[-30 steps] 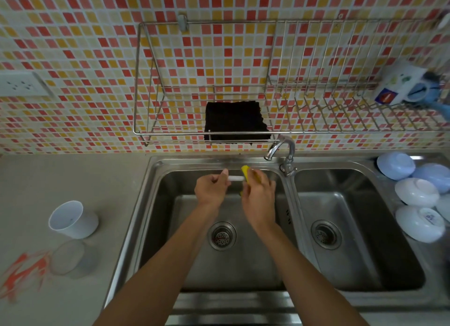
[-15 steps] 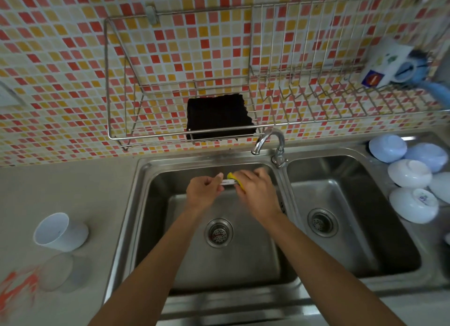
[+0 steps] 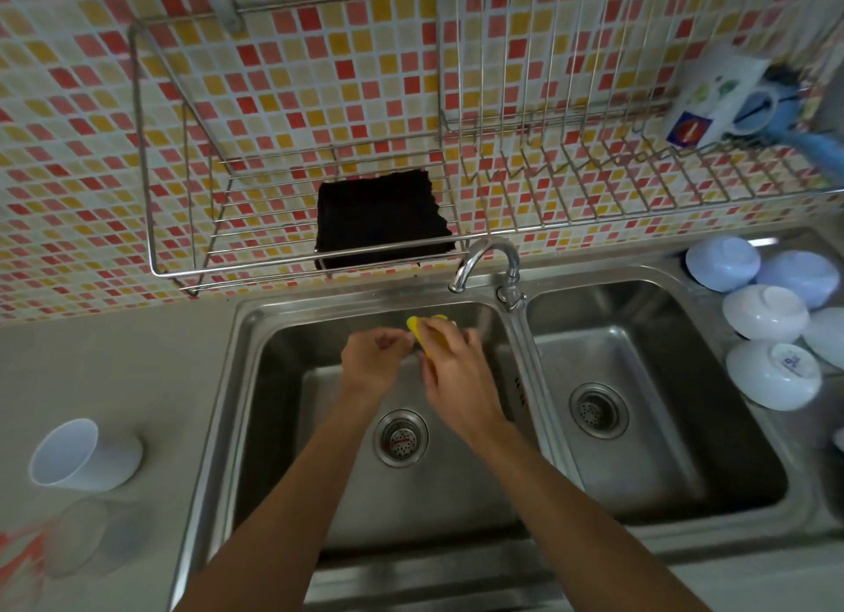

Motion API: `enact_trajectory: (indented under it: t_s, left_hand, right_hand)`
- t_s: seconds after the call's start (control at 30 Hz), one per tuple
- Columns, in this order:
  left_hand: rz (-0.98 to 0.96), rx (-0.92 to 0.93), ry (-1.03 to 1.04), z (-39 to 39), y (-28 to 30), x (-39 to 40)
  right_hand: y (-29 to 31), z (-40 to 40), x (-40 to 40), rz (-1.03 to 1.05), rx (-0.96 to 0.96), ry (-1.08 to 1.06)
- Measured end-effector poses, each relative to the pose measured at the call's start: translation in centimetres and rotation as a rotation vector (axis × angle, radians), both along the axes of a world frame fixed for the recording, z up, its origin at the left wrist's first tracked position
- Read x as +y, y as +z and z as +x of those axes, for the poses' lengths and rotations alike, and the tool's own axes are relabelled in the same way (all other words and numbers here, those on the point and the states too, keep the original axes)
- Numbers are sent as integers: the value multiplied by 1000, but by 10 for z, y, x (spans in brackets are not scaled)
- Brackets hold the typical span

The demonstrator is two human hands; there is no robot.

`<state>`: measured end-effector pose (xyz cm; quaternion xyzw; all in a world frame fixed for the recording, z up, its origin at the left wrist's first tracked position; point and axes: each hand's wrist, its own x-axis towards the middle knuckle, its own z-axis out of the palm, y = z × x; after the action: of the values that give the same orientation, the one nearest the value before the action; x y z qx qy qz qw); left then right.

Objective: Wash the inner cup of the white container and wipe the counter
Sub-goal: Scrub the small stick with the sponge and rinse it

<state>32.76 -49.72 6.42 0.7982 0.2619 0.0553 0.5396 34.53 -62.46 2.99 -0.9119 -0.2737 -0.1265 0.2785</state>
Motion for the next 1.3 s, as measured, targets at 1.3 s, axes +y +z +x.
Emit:
enact_trajectory:
  t_s: [1.3]
  left_hand:
    - [201,-67,-252,43,4,-35]
  right_hand:
    - [-60,95,-63,31,337,-260]
